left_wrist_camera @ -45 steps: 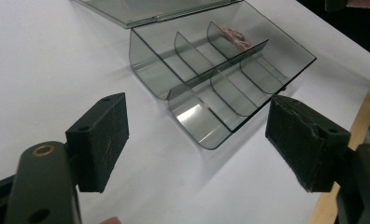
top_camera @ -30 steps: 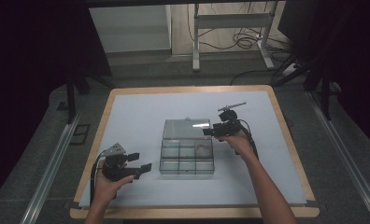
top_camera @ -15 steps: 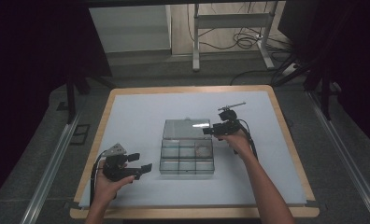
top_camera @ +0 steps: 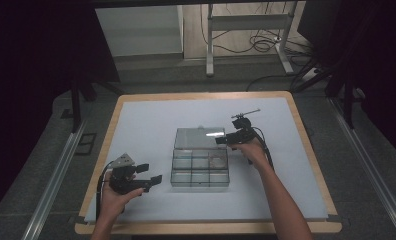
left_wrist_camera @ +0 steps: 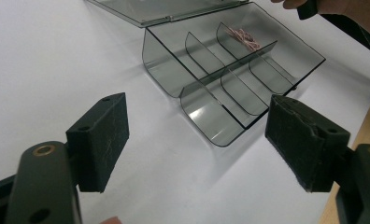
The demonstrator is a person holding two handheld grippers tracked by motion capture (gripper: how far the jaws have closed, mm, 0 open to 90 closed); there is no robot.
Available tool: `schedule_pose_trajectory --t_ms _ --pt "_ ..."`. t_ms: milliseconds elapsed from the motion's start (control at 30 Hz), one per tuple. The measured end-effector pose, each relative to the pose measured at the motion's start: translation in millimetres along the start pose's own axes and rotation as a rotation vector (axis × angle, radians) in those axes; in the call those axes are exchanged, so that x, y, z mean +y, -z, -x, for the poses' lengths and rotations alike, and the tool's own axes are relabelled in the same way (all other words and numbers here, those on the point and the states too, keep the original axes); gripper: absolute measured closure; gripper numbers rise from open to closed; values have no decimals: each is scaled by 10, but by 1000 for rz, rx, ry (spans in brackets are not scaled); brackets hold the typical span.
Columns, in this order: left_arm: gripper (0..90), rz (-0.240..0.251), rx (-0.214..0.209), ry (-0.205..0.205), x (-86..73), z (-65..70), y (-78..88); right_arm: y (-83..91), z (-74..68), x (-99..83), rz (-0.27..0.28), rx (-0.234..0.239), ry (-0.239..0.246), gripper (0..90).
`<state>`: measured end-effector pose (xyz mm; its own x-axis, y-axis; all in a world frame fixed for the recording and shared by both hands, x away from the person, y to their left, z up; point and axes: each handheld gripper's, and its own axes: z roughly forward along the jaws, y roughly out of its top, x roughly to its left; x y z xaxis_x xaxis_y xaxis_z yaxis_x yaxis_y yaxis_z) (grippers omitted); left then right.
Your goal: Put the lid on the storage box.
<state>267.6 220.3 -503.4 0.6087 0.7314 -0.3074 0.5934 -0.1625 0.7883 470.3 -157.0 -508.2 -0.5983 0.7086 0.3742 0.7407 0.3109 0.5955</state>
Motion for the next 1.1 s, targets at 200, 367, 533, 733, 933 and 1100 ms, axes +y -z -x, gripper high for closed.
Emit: schedule_pose_trajectory --t_ms 200,367,533,733,933,1100 --pt "218 2 2 -1 0 -2 1 -13 24 9 -8 21 -35 340" --pt "217 -4 2 -3 -2 -2 -5 -46 45 3 -20 19 -48 332" --pt "216 -6 7 1 -9 -18 -16 -70 70 14 -32 34 -69 316" --pt "217 2 9 5 -9 -20 -5 -105 86 31 -45 50 -91 307" --pt "217 5 9 5 -8 -20 -2 -113 100 31 -42 66 -98 322" --pt "216 5 10 6 -8 -21 0 -114 107 23 -37 74 -100 333"
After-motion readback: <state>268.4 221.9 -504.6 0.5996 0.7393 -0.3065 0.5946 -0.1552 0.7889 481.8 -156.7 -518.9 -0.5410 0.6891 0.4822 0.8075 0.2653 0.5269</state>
